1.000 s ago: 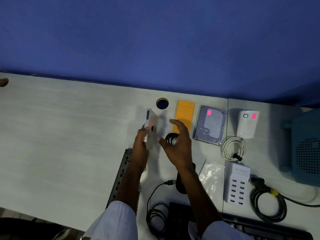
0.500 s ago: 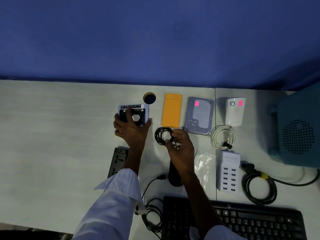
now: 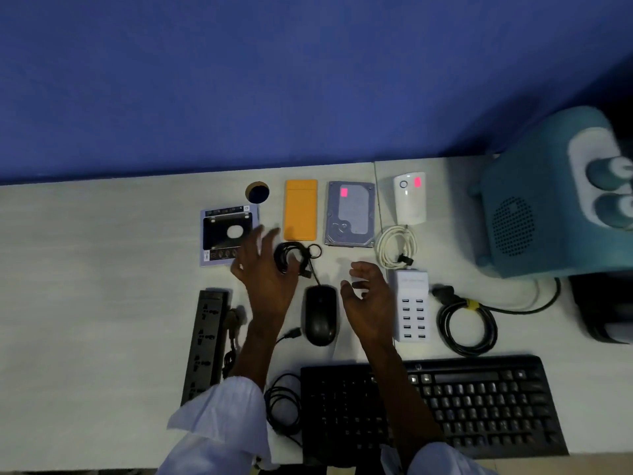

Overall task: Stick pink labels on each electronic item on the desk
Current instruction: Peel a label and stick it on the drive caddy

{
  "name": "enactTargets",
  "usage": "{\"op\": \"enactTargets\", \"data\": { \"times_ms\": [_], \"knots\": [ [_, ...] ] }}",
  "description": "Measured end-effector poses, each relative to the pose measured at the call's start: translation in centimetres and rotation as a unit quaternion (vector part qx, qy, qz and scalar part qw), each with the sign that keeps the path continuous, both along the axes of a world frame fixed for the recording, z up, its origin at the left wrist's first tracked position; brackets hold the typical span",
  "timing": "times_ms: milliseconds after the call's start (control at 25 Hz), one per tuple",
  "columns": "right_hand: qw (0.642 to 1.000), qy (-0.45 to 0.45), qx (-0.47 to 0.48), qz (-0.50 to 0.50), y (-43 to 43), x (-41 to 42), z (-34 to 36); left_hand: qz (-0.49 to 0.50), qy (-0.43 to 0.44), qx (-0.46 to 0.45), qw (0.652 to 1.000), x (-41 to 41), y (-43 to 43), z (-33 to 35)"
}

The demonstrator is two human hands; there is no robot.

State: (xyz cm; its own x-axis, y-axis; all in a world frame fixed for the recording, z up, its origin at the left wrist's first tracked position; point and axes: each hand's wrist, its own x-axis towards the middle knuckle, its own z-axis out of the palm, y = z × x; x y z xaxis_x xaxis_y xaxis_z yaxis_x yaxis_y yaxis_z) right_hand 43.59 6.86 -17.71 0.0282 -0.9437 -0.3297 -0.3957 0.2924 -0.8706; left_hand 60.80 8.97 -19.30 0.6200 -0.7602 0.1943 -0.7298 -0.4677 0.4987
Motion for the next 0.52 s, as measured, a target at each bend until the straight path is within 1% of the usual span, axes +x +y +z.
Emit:
{"op": "enactTargets", "data": {
  "times_ms": [120,240,320,400,520],
  "knots": [
    [1.000,0.017,0.013,-0.019,1.3,-2.7,-0.1,-0.121,0.067,0.005,0.990,-5.1,2.0,1.2],
    [0.999,0.028,0.029,-0.019,3.0,-5.3,-0.3,-0.226,0.049,0.045,0.972,-8.9,3.7,0.0],
    [0.999,0.029,0.041,-0.017,4.3,-6.6,-0.3,-0.284,0.025,0.090,0.954,-10.5,4.3,-1.1],
    [0.999,0.035,0.040,-0.008,5.4,-7.7,-0.2,-0.311,0.004,0.153,0.938,-11.3,4.8,-1.8],
    [0.998,0.037,0.044,0.012,6.5,-8.6,-0.1,-0.307,-0.012,0.212,0.928,-11.9,5.0,-2.3]
  ]
}}
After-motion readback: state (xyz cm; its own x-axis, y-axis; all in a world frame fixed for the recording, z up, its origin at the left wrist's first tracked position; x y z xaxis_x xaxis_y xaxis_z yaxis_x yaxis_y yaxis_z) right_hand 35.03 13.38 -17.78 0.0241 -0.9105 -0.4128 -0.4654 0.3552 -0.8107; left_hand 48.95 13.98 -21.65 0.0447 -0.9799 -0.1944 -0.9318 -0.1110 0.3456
